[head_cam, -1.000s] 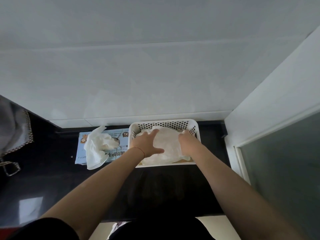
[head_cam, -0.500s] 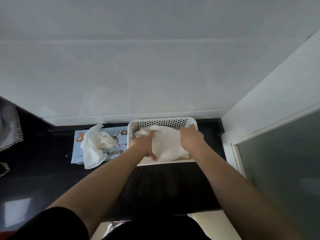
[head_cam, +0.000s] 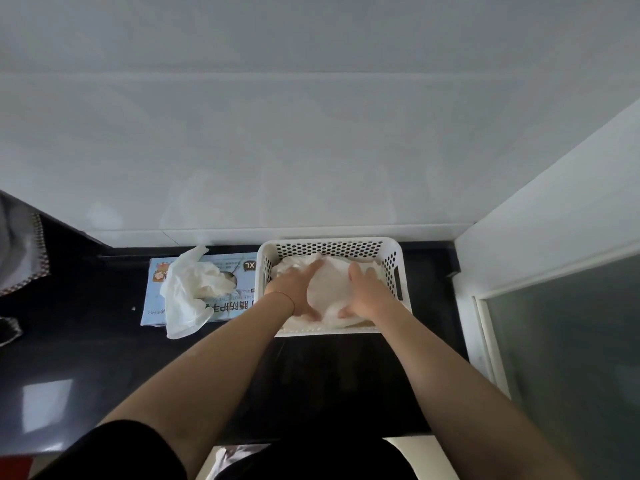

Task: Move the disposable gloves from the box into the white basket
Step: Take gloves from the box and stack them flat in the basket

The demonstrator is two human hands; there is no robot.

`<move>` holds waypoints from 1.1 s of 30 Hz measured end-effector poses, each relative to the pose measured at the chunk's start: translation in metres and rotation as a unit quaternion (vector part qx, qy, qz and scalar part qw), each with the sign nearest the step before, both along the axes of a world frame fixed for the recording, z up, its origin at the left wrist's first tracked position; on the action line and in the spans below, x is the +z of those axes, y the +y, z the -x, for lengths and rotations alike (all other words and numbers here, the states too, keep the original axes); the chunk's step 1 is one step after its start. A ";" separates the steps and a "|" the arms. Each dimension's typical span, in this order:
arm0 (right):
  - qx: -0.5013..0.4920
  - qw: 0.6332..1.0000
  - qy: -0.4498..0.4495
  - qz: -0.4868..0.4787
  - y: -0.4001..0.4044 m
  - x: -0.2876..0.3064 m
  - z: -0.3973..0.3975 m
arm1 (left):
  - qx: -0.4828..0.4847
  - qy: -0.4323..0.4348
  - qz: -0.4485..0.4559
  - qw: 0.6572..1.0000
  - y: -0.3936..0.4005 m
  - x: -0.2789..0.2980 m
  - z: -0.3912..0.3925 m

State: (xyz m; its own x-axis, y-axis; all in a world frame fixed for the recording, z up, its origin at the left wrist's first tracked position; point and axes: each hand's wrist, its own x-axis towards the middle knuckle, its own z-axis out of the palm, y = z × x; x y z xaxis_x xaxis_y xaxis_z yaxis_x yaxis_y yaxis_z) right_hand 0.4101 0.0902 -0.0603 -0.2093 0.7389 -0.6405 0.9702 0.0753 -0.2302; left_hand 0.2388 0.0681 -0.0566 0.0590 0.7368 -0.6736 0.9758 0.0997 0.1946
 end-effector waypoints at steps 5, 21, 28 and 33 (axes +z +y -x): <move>0.004 1.000 -0.003 0.008 0.003 -0.012 -0.002 | 0.005 0.015 0.018 1.000 0.002 -0.008 -0.002; -0.011 0.986 0.066 -0.149 0.015 0.051 0.052 | 0.123 -0.117 -0.130 0.977 0.001 0.044 0.035; 0.006 0.972 0.202 -0.116 -0.025 0.069 0.155 | 0.356 -0.062 -0.339 0.869 -0.039 0.069 0.141; -0.001 0.977 0.197 -0.084 -0.042 0.064 0.197 | 0.409 -0.041 -0.138 0.901 -0.062 0.052 0.194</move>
State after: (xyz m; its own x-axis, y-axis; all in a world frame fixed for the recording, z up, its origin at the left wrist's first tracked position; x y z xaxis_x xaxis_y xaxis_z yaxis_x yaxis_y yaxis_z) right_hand 0.2136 0.0477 0.0035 -0.4140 0.8268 -0.3808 0.8087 0.1421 -0.5707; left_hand 0.0452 0.0058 -0.0051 -0.5388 0.6947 -0.4765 0.5793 0.7162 0.3892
